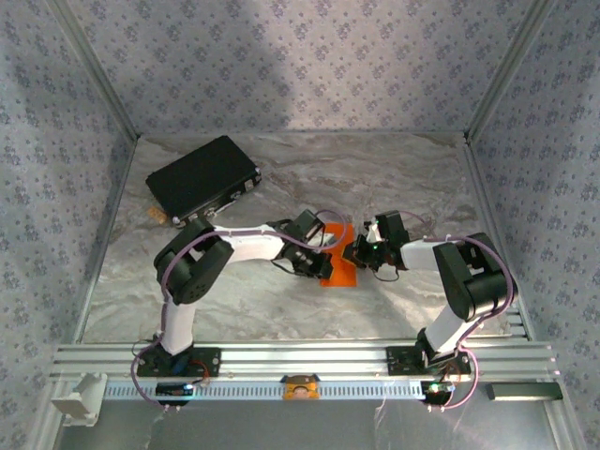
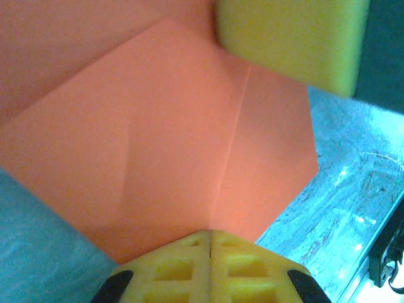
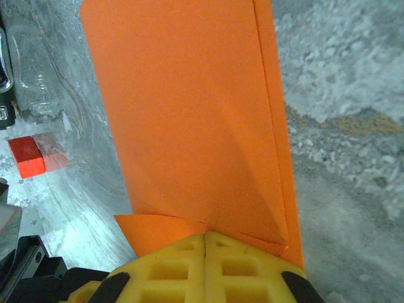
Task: Fold a paper plane with a square sheet of paper (pick it up from the middle)
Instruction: Fold the triangle a second time at the center of the table.
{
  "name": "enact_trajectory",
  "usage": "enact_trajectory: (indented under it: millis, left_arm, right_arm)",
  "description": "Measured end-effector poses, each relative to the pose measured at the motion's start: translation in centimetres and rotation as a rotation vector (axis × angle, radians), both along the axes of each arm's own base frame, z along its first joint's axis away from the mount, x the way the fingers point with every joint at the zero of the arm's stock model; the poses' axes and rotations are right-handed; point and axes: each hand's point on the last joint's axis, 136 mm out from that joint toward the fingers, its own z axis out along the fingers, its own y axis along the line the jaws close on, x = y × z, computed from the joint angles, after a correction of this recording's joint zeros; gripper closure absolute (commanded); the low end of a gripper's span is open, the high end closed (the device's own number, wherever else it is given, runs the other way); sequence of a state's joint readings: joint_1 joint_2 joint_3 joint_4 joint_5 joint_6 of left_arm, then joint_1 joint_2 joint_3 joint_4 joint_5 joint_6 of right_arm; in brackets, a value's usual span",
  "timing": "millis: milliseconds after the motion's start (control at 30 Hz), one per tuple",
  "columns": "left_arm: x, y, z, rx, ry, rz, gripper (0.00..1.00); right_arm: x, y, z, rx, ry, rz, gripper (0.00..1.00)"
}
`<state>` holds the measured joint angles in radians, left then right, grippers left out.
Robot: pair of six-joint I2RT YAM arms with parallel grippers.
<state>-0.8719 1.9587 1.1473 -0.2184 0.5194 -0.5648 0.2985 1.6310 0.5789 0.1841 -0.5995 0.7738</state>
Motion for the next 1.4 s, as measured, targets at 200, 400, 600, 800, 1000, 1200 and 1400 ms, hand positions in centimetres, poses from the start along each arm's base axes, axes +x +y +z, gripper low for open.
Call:
enact_trajectory:
  millis: [200,400,600,800,1000,1200,1400]
  left_arm:
    - [-1.2,1.4,-0.1,0.006,0.005,0.0,0.96]
    - [-1.4,1.6,-0.1,-0.011,-0.007,0.0,0.97]
    - [-1.8,2.1,-0.1,-0.016,-0.007,0.002,1.0]
    - [-2.7,3.1,0.5,0.001,0.007,0.002,1.0]
    - [-1.3,2.2,5.3,-0.105,-0.083,0.014,1.0]
    - [3.0,0.1,6.3,-0.148,-0.117,0.057,1.0]
    - [4.1,-0.7,2.8,-0.093,-0.071,0.064,1.0]
  right_arm:
    - [0.0,0.0,0.0,0.0,0.0,0.0,1.0]
    - [0.0,0.0,0.0,0.0,0.0,0.001,1.0]
    - [0.0,0.0,0.0,0.0,0.0,0.001,1.0]
    - [0.0,0.0,0.0,0.002,0.0,0.002,1.0]
    - [-0.1,0.1,0.2,0.005,0.0,0.005,1.0]
    - [-0.4,-0.1,0.2,-0.006,0.011,0.004,1.0]
    - [-0.4,-0.1,0.4,-0.005,0.007,0.004,1.0]
